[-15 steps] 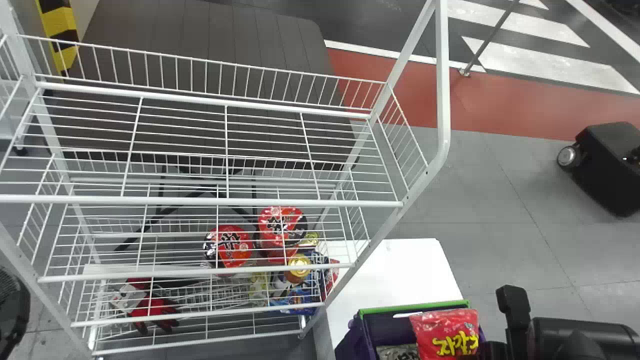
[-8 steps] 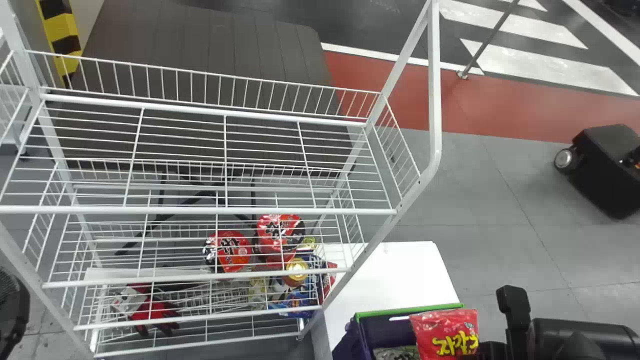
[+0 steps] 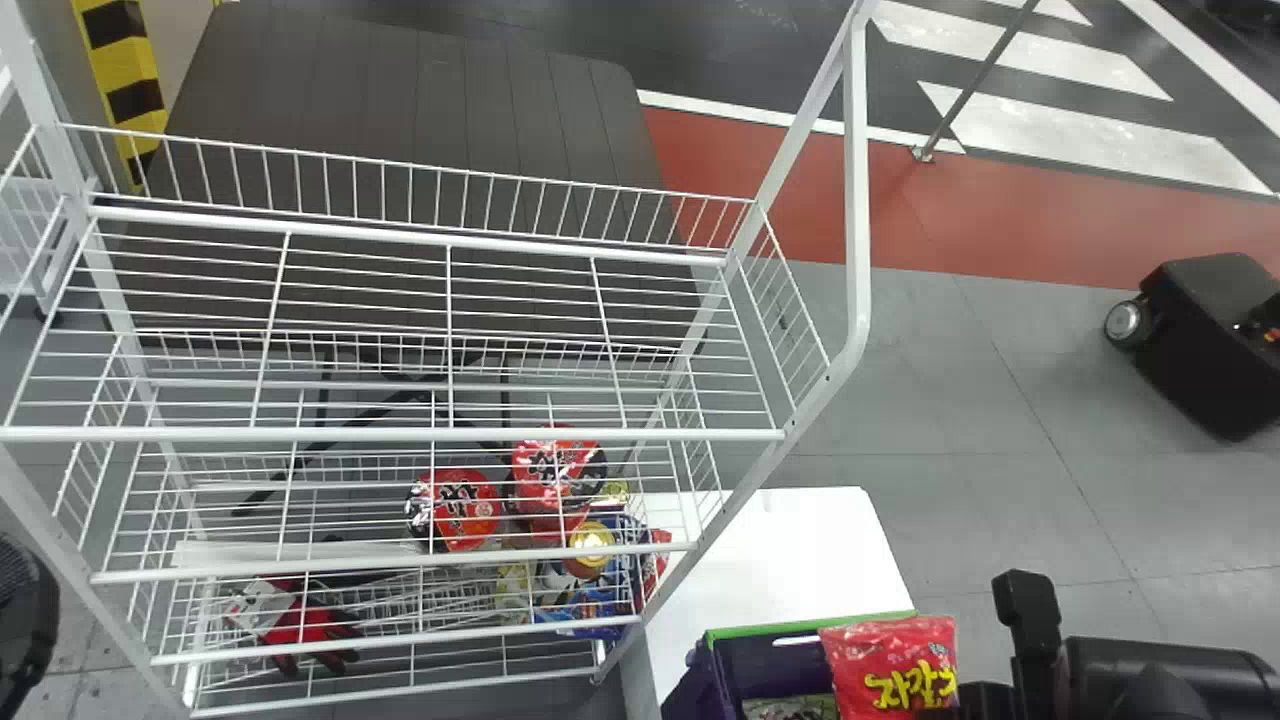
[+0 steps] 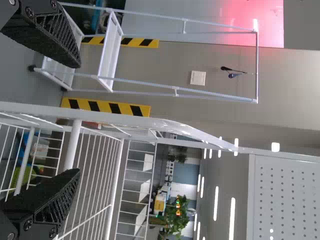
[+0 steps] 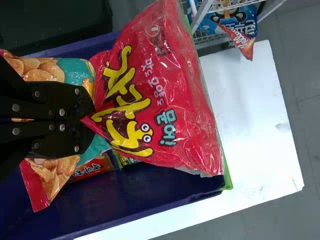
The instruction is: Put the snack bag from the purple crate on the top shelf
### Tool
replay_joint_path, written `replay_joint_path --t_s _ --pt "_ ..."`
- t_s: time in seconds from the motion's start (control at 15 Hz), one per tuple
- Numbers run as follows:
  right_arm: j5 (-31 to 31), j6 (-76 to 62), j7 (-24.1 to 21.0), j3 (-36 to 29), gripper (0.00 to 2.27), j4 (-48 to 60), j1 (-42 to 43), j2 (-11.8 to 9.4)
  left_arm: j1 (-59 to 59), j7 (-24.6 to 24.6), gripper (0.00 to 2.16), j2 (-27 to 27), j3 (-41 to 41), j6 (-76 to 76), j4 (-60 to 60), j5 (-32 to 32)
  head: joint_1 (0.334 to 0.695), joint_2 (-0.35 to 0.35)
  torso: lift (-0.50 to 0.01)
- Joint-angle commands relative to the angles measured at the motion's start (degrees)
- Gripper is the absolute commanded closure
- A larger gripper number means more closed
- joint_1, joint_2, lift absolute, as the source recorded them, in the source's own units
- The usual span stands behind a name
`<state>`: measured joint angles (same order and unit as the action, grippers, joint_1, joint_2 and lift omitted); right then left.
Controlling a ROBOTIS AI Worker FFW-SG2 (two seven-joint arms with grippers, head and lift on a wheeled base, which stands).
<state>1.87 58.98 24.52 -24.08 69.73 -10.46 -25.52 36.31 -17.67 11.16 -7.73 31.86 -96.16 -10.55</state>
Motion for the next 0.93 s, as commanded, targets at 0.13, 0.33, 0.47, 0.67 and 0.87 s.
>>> replay_joint_path --t_s 0.13,0.33,0.47,0.67,0.87 --pt "-0.02 -0.49 0.00 0.00 2.22 -0.12 0.00 0.04 -0.27 0.09 0.06 -0.09 0.00 -0.18 0.19 0.00 0.695 -0.350 0.009" --pt "0.15 -1.54 0.44 0.00 2.22 -0.65 0.00 0.04 -0.63 0.18 0.06 -0.17 0.00 -0.18 0.98 0.00 0.695 -0.350 -0.001" --pt "0.24 -2.24 0.97 0.18 2.22 -0.65 0.00 0.12 -0.71 0.18 0.06 -0.17 0.00 -0.18 0.98 -0.09 0.695 -0.350 -0.001" --pt "1.74 -4.88 3.87 -0.70 2.22 1.11 -1.85 0.83 -0.80 0.18 0.06 -0.26 0.00 -0.53 0.98 -0.09 0.695 -0.350 -0.001" --pt "2.44 -4.88 7.47 -0.79 2.16 4.28 -3.69 1.62 -0.89 0.09 0.06 -0.35 0.09 -0.70 0.71 -0.09 0.695 -0.350 -0.001"
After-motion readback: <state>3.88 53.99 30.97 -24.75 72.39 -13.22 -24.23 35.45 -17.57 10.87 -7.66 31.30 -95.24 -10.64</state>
